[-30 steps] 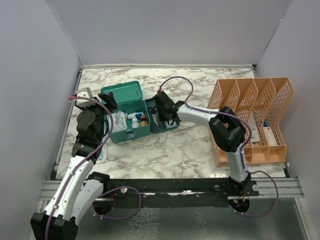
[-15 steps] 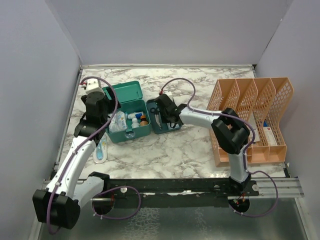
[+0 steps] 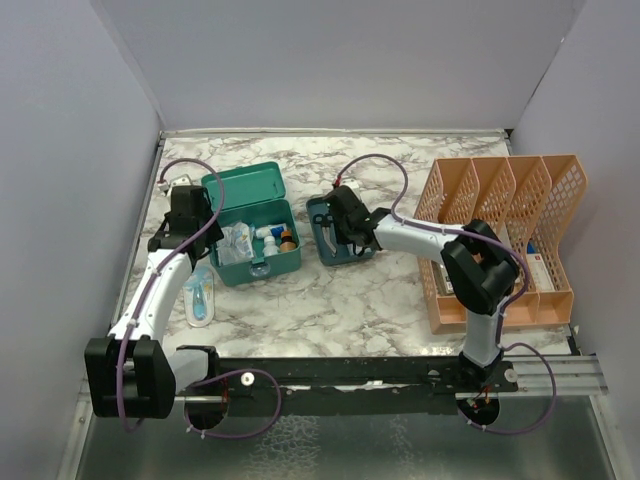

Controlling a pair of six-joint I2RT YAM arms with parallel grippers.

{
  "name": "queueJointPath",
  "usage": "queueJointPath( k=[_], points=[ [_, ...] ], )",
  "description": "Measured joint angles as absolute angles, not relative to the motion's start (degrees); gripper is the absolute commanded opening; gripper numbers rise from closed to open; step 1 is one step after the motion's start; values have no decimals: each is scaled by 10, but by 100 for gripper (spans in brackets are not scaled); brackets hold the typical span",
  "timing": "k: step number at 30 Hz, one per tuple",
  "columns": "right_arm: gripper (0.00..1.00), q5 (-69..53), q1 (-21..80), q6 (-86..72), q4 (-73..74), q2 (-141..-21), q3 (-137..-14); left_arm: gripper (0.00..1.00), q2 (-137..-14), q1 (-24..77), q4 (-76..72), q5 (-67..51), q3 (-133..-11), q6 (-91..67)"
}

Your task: Organize the medicine kit

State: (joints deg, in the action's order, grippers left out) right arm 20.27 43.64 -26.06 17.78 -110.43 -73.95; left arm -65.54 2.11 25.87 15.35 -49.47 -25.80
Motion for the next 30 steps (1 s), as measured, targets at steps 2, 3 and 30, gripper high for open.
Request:
queueJointPath(
  k=[2, 3, 30],
  points=[
    [1, 203, 435, -260, 176, -1099, -737, 42, -665, 21, 258, 134, -488, -251],
    [1, 203, 435, -258, 175, -1096, -735, 37, -668, 21, 258, 124, -485, -247],
    [1, 203, 412, -198, 72, -1013, -621, 27, -718, 46, 162, -52, -482, -137]
  ],
)
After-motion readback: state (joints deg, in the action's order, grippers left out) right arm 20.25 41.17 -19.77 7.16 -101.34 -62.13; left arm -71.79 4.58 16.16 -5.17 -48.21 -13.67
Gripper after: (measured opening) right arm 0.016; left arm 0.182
